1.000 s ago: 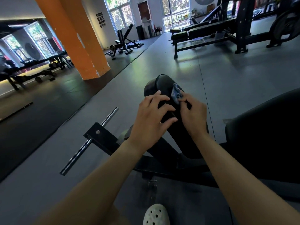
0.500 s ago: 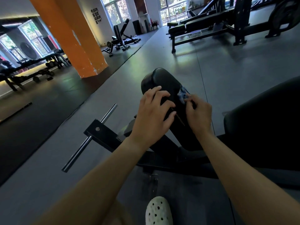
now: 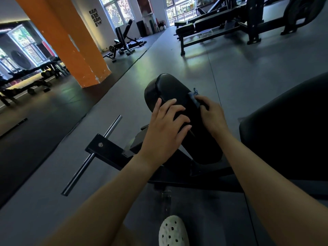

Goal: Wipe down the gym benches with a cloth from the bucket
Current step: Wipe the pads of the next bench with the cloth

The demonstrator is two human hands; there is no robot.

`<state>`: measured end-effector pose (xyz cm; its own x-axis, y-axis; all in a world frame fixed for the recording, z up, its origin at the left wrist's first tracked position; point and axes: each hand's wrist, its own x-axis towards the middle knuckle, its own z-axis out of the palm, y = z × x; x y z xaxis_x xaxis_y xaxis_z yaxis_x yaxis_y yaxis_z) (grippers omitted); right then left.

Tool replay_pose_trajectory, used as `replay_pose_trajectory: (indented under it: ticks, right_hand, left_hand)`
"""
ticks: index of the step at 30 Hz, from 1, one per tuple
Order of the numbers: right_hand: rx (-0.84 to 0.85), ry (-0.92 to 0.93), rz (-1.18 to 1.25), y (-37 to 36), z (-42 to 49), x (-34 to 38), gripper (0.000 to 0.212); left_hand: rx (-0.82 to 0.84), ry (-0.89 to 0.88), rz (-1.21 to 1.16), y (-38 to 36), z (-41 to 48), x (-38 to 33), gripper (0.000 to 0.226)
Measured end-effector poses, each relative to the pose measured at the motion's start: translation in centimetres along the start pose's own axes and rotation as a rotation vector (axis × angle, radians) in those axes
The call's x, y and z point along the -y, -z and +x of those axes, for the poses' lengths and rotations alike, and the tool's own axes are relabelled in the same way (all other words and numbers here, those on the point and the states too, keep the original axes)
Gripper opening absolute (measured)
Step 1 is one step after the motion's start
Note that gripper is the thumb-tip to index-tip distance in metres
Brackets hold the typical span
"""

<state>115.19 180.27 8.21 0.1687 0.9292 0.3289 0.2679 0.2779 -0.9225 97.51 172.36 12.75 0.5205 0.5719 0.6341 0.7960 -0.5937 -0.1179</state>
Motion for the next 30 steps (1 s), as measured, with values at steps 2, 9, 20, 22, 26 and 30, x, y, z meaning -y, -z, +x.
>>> replay_pose_trajectory:
  ticks: [2, 9, 20, 22, 26, 30]
  right_hand:
    - [-0.007, -0.089, -0.022, 0.7, -0.8, -1.6, 0.044]
    - [0.059, -0.362, -0.054, 3.0, -4.2, -5.7, 0.050]
    - [0.092, -0.005, -0.053, 1.2, -6.1, 1.7, 0.044]
    - [0.055, -0.054, -0.092, 1.5, -7.4, 0.2, 0.041]
    - [0.004, -0.207, -0.064, 1.0, -7.6, 0.5, 0.043]
    - [0.079, 0.003, 0.011, -0.5, -6.7, 5.9, 0.041]
  left_hand:
    - [0.009, -0.005, 0.019, -0.1, -0.1, -0.1, 0.018]
    - [0.060, -0.022, 0.046, 0.0, -0.3, -0.5, 0.029]
    - [0.071, -0.019, 0.051, 0.8, -0.4, -0.4, 0.027]
    - [0.036, 0.005, 0.022, 1.2, -0.6, -0.2, 0.025]
    - [-0.043, 0.097, -0.016, 2.2, -0.7, 1.1, 0.029]
    - [-0.044, 0.166, -0.089, 2.7, -1.1, 2.4, 0.044]
